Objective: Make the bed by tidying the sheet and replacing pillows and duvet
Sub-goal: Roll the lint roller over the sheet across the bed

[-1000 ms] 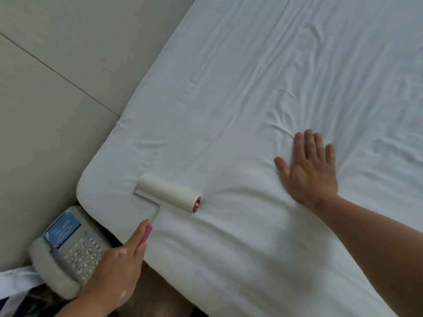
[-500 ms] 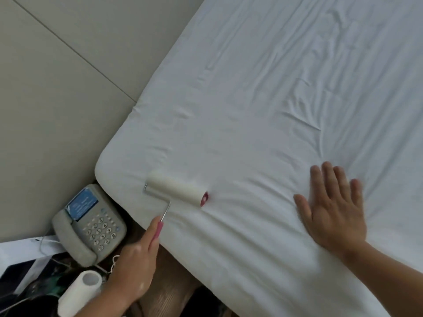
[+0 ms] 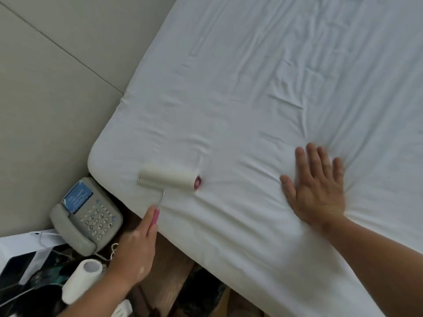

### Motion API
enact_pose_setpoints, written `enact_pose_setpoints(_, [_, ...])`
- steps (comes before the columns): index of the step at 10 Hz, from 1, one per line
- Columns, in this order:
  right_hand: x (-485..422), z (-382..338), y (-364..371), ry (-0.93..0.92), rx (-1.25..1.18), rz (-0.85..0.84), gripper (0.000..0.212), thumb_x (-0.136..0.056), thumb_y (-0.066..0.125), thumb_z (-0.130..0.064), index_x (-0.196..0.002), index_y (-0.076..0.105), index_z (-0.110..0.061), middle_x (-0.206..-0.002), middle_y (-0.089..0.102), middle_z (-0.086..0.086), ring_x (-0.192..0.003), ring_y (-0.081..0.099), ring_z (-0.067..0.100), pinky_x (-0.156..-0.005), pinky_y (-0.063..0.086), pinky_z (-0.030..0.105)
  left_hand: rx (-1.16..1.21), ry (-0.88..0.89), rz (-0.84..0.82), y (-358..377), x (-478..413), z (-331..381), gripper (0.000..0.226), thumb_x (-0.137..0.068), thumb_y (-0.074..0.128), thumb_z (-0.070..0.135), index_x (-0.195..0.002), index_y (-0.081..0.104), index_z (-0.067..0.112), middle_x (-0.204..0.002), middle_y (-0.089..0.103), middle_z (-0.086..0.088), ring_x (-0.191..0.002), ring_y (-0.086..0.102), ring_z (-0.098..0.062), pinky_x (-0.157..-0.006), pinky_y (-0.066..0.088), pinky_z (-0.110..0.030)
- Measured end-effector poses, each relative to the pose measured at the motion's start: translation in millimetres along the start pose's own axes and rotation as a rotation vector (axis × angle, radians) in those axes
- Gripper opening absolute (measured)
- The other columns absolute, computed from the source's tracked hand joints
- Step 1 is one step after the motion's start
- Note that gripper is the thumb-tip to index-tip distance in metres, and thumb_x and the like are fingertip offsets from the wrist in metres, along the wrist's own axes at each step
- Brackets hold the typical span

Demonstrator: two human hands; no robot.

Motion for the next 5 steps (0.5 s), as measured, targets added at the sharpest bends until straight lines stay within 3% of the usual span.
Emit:
enact_pose_setpoints(1, [4.6, -1.6, -6.7, -0.014, -0.019, -0.031, 0.081, -0.093, 0.029, -0.065, -0.159, 0.023, -0.018, -0.167, 0.018, 0.008, -0.154, 0.013, 0.027, -0.124, 0.009, 0.053, 0.084, -0.142, -0.148, 22.1, 54.7, -18.3, 0.054, -0.092, 0.004, 0.076, -0.146, 0.008, 0.068, -0.137, 0.058, 0.000, -0.091, 0.073, -0.017, -0.065, 0.039, -0.005])
enact_pose_setpoints(2, [-7.4, 2.3, -19.8, -0.059, -0.055, -0.050, 0.079, -0.095, 0.023, -0.066, -0.160, 0.020, -0.023, -0.168, 0.012, 0.006, -0.155, 0.008, 0.023, -0.124, 0.007, 0.053, 0.262, -0.101, -0.054, 4.0, 32.6, -25.1, 0.054, -0.108, 0.012, 0.045, -0.161, 0.015, 0.036, -0.108, 0.075, -0.017, -0.035, 0.050, -0.001, -0.040, 0.028, -0.005])
enact_pose_setpoints(3, [-48.1, 21.2, -36.0, -0.004, -0.075, -0.032, 0.078, -0.095, 0.015, -0.068, -0.160, 0.017, -0.026, -0.168, 0.009, 0.005, -0.155, 0.007, 0.023, -0.124, 0.005, 0.055, 0.324, -0.042, 0.144, -63.8, -30.0, 53.1, 0.045, -0.107, 0.037, 0.047, -0.144, 0.054, 0.029, -0.083, 0.077, -0.005, -0.037, 0.054, -0.009, -0.049, 0.045, -0.018])
enact_pose_setpoints(4, [-102.3, 52.1, -48.4, 0.094, -0.046, -0.007, 0.079, -0.093, 0.015, -0.069, -0.159, 0.019, -0.026, -0.168, 0.010, 0.006, -0.155, 0.006, 0.026, -0.122, 0.007, 0.058, 0.138, 0.079, 0.295, -107.7, -131.1, 132.7, 0.056, -0.107, 0.022, 0.047, -0.153, 0.044, 0.023, -0.134, 0.066, 0.004, -0.084, 0.072, -0.022, -0.072, 0.056, -0.030])
enact_pose_setpoints(5, [-159.4, 81.2, -62.3, 0.138, -0.003, 0.016, 0.075, -0.095, 0.020, -0.067, -0.158, 0.016, -0.027, -0.167, 0.007, 0.005, -0.154, 0.001, 0.026, -0.121, 0.005, 0.060, 0.199, 0.029, 0.273, -120.5, -245.2, 186.6, 0.050, -0.108, 0.026, 0.034, -0.157, 0.029, 0.030, -0.133, 0.064, -0.002, -0.102, 0.067, -0.031, -0.082, 0.049, -0.033])
Point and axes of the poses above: each hand's wrist, its own x-axis away from the middle knuckle, its own y-axis out of the palm, z = x × y, the point moved 5 cm from there along -x, towards the middle knuckle
